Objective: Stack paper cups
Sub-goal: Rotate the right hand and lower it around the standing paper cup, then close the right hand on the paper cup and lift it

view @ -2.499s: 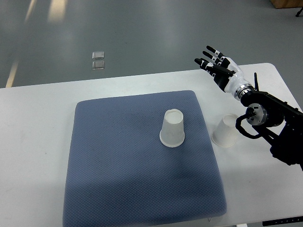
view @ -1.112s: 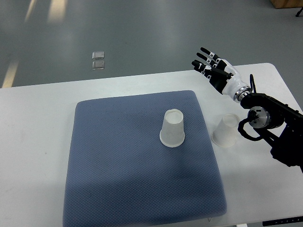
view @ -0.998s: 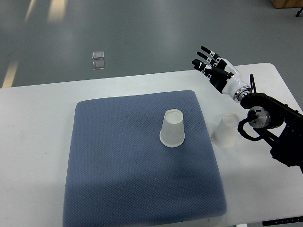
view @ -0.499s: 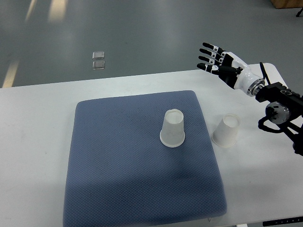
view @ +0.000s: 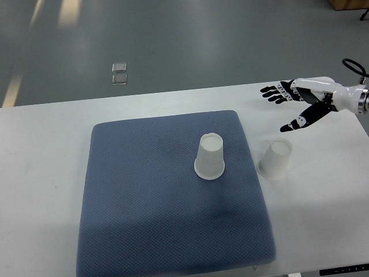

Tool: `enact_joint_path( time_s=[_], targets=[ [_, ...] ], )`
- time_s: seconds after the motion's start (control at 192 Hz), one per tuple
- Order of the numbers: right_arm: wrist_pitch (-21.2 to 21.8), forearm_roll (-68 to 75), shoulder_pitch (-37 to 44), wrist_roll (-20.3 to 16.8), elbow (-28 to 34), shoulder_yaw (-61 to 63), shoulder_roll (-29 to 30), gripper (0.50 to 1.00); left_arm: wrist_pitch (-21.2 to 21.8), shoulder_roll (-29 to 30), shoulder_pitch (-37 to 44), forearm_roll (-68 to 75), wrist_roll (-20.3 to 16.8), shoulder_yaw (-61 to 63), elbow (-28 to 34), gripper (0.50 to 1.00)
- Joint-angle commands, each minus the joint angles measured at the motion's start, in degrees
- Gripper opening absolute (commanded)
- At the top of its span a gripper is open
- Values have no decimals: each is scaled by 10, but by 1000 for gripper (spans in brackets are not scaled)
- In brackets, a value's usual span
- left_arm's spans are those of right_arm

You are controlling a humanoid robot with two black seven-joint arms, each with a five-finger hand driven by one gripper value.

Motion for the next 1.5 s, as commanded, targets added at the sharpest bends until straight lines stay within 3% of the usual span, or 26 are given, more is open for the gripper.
enact_joint_path(
  time_s=[0.0,0.727,1.039,1.497],
  targets=[
    [-2,-55,3,0,15,-19,-9,921,0,0,0,0,0,0,0,1000],
    [-80,-193,-5,-8,11,-82,7,915,0,0,0,0,0,0,0,1000],
    [-120,-210,-5,-8,-20,-104,36,901,0,0,0,-1,0,0,0,1000],
    [-121,-223,-3,-7,-37,-115,44,764,0,0,0,-1,0,0,0,1000]
  ],
)
